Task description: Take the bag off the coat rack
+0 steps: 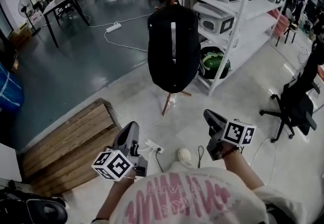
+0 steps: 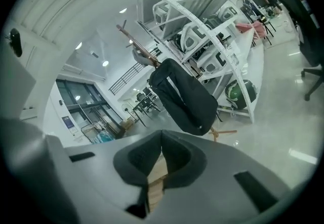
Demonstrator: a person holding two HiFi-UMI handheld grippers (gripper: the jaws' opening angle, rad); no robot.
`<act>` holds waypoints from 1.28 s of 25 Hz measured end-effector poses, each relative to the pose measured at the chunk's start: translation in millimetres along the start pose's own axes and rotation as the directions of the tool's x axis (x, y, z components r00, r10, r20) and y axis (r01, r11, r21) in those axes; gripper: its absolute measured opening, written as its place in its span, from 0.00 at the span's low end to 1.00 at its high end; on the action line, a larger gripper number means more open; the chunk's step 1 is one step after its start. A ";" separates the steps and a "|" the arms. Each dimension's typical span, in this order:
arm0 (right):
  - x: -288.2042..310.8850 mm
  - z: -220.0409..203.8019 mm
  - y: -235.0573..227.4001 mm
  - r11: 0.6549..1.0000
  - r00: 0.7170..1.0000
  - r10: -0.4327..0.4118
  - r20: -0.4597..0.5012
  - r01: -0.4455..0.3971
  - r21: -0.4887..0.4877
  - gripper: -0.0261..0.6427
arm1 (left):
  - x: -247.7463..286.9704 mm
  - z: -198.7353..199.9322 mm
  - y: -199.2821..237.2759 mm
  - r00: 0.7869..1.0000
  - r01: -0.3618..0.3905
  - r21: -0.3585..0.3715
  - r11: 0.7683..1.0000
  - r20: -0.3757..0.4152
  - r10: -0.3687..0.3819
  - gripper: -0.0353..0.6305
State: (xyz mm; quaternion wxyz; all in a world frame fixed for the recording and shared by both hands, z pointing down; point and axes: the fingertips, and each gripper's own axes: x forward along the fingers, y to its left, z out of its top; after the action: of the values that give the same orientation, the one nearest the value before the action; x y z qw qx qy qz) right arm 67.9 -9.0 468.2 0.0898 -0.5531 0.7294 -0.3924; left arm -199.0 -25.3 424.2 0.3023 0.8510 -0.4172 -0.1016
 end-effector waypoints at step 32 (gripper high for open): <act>134.3 191.9 -80.6 0.971 0.992 0.125 0.016 -0.119 -0.208 0.05 | 217.1 39.1 3.7 0.996 -0.061 0.043 0.997 0.072 0.058 0.06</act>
State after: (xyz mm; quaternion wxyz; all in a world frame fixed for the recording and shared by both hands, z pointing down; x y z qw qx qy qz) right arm 185.7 -224.1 433.4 0.0666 -0.5193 0.7973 -0.3004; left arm -81.0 -211.3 412.6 0.2709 0.8407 -0.4551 -0.1129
